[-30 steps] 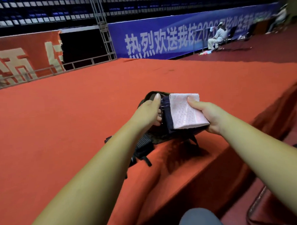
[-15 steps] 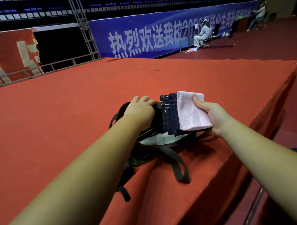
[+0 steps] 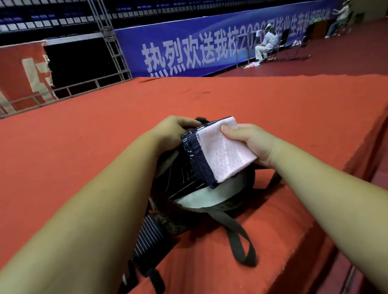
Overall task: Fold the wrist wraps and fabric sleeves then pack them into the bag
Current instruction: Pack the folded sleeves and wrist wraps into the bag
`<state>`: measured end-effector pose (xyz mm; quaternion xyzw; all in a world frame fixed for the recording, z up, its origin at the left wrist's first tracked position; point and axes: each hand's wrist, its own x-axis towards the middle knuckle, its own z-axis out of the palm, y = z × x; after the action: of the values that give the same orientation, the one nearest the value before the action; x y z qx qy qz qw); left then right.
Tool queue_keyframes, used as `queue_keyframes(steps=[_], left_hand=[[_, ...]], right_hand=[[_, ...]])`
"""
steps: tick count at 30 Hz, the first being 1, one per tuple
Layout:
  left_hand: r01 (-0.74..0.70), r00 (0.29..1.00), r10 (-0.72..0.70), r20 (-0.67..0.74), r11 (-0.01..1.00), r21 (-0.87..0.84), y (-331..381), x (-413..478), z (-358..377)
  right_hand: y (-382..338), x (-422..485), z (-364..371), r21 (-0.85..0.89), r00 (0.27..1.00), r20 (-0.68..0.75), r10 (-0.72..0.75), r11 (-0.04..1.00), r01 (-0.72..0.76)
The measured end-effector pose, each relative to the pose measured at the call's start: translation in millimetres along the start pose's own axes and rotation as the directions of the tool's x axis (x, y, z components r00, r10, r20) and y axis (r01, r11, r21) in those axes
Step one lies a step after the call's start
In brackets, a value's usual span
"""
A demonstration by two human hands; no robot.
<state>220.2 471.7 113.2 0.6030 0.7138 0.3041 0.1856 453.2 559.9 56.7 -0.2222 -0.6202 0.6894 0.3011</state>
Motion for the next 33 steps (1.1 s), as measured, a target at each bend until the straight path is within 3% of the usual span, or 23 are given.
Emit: queue_keyframes(steps=[4,8,10,13,15,17,22,25,28,30,33], left_hand=[[0.020,0.988,-0.021,-0.154,1.000,-0.011,-0.4,9.4,-1.8],[0.014,0.980,-0.014,-0.199,1.000,-0.003,10.1,13.0,9.0],[-0.028,0.975,0.040,-0.219,0.998,0.060,14.7,14.5,17.0],[-0.089,0.956,0.113,-0.272,0.991,0.102,18.1,18.5,23.1],[-0.105,0.947,0.153,-0.284,0.979,0.175,19.8,17.9,24.2],[-0.100,0.938,0.169,-0.303,0.968,0.229,17.2,17.3,25.7],[-0.053,0.946,0.144,-0.290,0.953,0.299,7.0,12.2,31.1],[-0.057,0.949,0.171,-0.266,0.920,0.388,6.3,2.5,28.1],[-0.056,0.951,0.158,-0.266,0.933,0.357,7.0,-8.6,20.9],[-0.053,0.960,0.145,-0.241,0.935,0.351,7.9,-14.3,17.6],[-0.034,0.969,0.124,-0.214,0.924,0.380,9.9,-23.9,15.0]], right_hand=[[-2.3,14.8,-0.2,-0.197,0.997,-0.074,-0.019,0.980,0.004],[-0.4,32.4,5.0,-0.398,0.991,-0.134,0.018,0.915,-0.070],[0.8,45.1,8.0,-0.557,0.988,-0.150,0.034,0.823,-0.113],[3.1,61.4,15.6,-0.792,0.984,-0.177,0.023,0.590,-0.156],[3.7,67.3,23.7,-0.881,0.984,-0.176,0.006,0.445,-0.160],[7.2,71.4,28.8,-0.914,0.985,-0.173,0.000,0.373,-0.160],[21.0,75.0,29.7,-0.885,0.944,-0.322,-0.069,0.375,-0.274],[21.7,66.3,37.0,-0.878,0.921,-0.355,-0.163,0.397,-0.268],[22.9,41.5,42.3,-0.908,0.898,-0.231,-0.376,0.414,-0.061],[24.3,17.7,44.6,-0.937,0.859,-0.045,-0.511,0.319,0.141],[26.9,-5.4,50.8,-0.941,0.874,0.191,-0.446,0.170,0.293]])
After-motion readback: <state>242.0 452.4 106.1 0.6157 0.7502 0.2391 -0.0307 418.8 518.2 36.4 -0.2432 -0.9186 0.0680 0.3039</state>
